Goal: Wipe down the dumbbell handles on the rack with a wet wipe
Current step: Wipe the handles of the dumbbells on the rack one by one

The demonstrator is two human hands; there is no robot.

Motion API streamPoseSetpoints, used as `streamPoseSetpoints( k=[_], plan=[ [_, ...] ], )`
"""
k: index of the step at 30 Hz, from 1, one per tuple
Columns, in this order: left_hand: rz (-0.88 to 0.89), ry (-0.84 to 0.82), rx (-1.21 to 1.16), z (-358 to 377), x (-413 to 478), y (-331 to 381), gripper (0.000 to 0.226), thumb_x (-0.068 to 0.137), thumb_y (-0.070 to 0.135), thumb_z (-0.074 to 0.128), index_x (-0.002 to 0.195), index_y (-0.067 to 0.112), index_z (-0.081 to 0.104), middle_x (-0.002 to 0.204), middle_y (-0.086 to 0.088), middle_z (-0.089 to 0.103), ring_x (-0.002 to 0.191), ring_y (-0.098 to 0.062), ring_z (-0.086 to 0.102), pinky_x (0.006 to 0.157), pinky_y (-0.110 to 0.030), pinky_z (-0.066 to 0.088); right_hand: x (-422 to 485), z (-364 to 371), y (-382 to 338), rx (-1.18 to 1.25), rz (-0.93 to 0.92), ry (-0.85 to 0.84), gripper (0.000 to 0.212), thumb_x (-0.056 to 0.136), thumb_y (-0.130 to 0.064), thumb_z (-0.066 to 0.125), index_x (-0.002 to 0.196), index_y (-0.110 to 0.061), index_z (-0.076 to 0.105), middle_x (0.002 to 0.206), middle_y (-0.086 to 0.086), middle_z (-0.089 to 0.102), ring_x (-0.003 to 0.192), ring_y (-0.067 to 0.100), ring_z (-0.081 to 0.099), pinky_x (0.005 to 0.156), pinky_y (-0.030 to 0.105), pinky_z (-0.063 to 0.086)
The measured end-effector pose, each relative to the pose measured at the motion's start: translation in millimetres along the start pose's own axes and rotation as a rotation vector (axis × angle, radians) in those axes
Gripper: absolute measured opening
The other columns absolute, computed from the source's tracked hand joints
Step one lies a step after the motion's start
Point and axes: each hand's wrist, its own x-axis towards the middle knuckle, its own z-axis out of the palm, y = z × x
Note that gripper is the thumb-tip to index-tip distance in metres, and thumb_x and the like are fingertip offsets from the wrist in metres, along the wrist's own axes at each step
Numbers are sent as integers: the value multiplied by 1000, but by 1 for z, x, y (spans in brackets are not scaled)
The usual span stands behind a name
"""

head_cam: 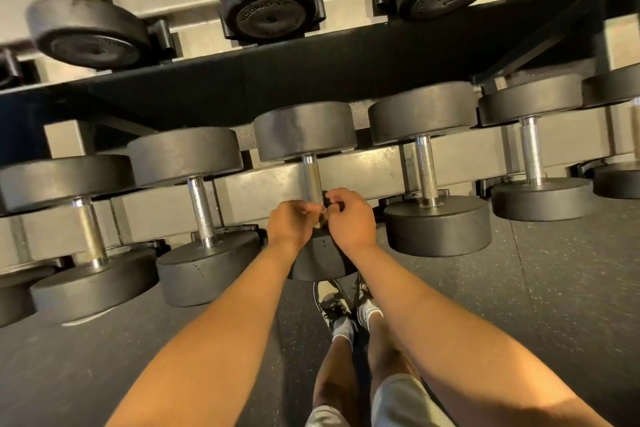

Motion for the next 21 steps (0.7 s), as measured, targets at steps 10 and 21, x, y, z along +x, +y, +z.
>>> streamPoseSetpoints(
  k=[10, 21],
  plan=[
    [70, 41, -174, -5, -34, 7, 16, 99, 25, 59, 103, 31, 73, 107, 8, 73, 100, -11, 65, 83, -23, 46, -18, -14, -1, 88, -65, -119, 24, 93, -9, 63, 114, -20, 59, 102, -1, 66, 94, 13, 62, 83, 23, 49],
    [54, 128, -231, -4, -25, 12, 42, 105, 18, 40, 146, 26, 42, 132, -1, 60, 108, -19, 60, 93, -36, 50, 13, 1, -22, 208, -82, -8, 28, 89, 13, 56, 101, -7, 72, 106, 7, 67, 95, 11, 61, 80, 4, 46]
  ],
)
